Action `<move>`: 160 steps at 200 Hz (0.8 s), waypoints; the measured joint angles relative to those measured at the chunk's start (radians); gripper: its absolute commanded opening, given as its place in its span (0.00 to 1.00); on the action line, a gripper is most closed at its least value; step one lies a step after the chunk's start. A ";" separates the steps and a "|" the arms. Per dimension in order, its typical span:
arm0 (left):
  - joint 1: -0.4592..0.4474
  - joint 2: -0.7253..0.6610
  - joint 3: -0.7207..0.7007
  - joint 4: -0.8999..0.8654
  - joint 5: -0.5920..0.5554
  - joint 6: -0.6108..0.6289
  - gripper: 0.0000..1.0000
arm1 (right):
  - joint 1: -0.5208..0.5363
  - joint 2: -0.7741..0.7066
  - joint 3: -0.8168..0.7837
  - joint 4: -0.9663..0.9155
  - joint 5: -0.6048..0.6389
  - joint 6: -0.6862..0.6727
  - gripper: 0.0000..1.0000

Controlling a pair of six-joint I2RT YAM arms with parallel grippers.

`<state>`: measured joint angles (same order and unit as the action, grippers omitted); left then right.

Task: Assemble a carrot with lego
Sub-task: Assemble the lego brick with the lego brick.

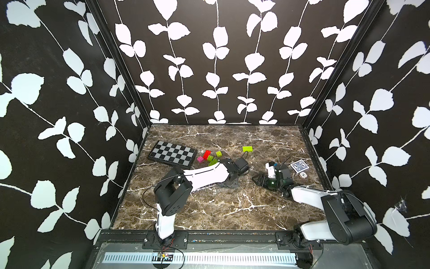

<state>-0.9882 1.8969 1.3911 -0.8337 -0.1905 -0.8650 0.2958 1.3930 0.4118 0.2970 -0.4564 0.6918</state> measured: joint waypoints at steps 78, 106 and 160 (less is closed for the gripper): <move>0.024 0.016 0.033 0.039 0.028 0.478 0.00 | -0.002 0.007 0.000 0.004 0.003 -0.021 0.66; 0.039 0.006 0.016 0.097 0.082 0.699 0.01 | -0.002 0.000 0.002 -0.012 0.008 -0.039 0.66; 0.085 0.013 0.031 0.116 0.260 1.032 0.30 | -0.003 -0.042 0.003 -0.077 0.026 -0.055 0.66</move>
<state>-0.9031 1.9095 1.4216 -0.7181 0.0696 0.1673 0.2932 1.3506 0.4152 0.2203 -0.4305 0.6373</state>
